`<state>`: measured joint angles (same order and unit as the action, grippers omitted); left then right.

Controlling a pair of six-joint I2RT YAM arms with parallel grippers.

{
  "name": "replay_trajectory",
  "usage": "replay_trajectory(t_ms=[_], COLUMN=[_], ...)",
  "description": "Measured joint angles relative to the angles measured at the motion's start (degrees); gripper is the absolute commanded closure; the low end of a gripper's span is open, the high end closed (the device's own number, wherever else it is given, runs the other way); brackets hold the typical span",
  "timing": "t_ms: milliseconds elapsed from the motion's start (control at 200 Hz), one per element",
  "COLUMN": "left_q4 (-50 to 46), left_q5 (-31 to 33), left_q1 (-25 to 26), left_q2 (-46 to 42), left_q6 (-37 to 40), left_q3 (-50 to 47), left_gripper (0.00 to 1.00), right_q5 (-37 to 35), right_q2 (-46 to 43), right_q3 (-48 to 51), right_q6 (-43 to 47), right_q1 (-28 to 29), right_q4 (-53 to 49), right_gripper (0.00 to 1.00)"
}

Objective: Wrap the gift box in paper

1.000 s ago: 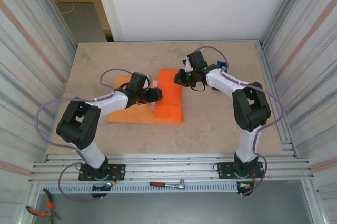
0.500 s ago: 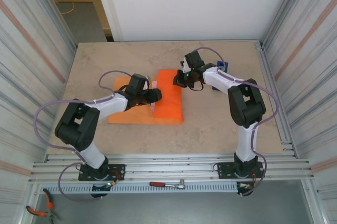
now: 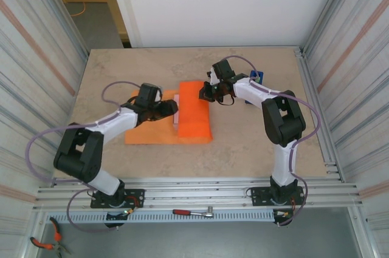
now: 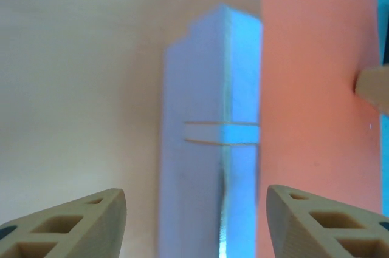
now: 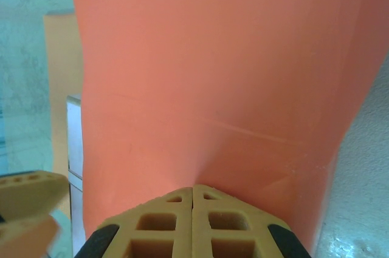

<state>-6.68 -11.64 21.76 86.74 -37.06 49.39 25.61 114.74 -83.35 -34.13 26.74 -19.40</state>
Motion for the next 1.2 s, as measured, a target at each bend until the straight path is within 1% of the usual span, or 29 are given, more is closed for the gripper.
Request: replay_trajectory(t_ms=[190, 316, 401, 496, 631, 897, 1203], left_q4=[-3.23, -6.95, -8.92, -10.75, -12.39, -11.47, -6.25], left_q5=[2.56, 4.81, 6.34, 7.52, 8.83, 7.58, 4.46], left_q1=[-10.58, -17.2, -20.63, -22.97, -23.43, -23.08, -16.13], left_q2=[-8.48, -12.2, -13.42, -13.7, -13.55, -11.08, -10.97], left_q6=[-0.09, -0.52, -0.79, -1.16, -1.81, -1.81, -1.77], left_q3=[-4.74, -8.55, -10.75, -12.72, -14.56, -15.32, -15.34], left_gripper=[0.31, 0.29, 0.28, 0.27, 0.26, 0.26, 0.26], right_q5=[0.28, 0.74, 1.03, 1.07, 1.11, 1.16, 1.25], right_q2=[-0.02, -0.02, -0.02, -0.02, -0.02, -0.02, -0.02], right_q3=[0.5, 0.66, 0.76, 0.81, 0.85, 0.87, 0.87], right_q6=[0.22, 0.28, 0.28, 0.28, 0.28, 0.28, 0.28], right_q1=[-0.09, -0.11, -0.11, -0.15, -0.15, -0.15, -0.15], right_q4=[0.72, 0.96, 1.16, 1.2, 1.31, 1.31, 1.31], right_gripper=[1.0, 1.0, 1.0, 1.0, 1.0, 1.0, 1.0])
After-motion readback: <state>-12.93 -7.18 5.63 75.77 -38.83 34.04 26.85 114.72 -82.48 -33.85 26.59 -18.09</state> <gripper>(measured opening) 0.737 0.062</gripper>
